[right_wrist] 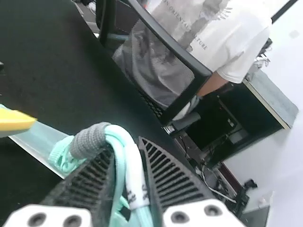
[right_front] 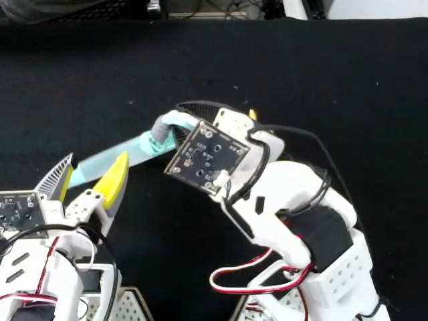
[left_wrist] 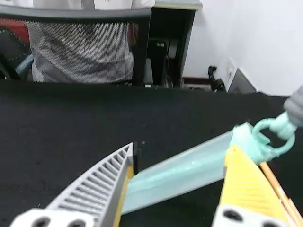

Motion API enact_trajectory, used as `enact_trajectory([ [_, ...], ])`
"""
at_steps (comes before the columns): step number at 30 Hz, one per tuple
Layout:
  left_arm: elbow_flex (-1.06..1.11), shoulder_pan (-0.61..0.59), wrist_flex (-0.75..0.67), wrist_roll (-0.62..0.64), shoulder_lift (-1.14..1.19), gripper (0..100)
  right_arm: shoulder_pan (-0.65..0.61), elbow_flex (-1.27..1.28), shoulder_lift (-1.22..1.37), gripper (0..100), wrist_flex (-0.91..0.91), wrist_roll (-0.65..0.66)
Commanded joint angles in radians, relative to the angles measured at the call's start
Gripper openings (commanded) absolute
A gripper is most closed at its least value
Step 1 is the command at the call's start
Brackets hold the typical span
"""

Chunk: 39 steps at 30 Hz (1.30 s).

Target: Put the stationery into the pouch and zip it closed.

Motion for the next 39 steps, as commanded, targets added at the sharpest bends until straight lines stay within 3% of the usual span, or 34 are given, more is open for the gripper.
enact_trajectory([
  [1,-0.024,-0.008,-0.068,0.006,0.012,31,-0.052,-0.008,-0.002,1.1,0.002,0.006],
  [11,-0.036,0.105,-0.092,0.006,0.198,31,-0.066,-0.007,-0.002,1.1,0.003,0.006],
  [23,-0.062,0.104,-0.048,-0.002,0.249,31,-0.064,-0.008,-0.008,1.1,0.029,0.074],
  [30,-0.064,0.104,0.018,-0.069,0.249,31,0.025,-0.039,-0.008,1.1,0.049,0.089],
  [39,-0.071,0.104,0.054,-0.08,0.241,31,0.023,-0.058,0.001,1.1,-0.035,0.146],
])
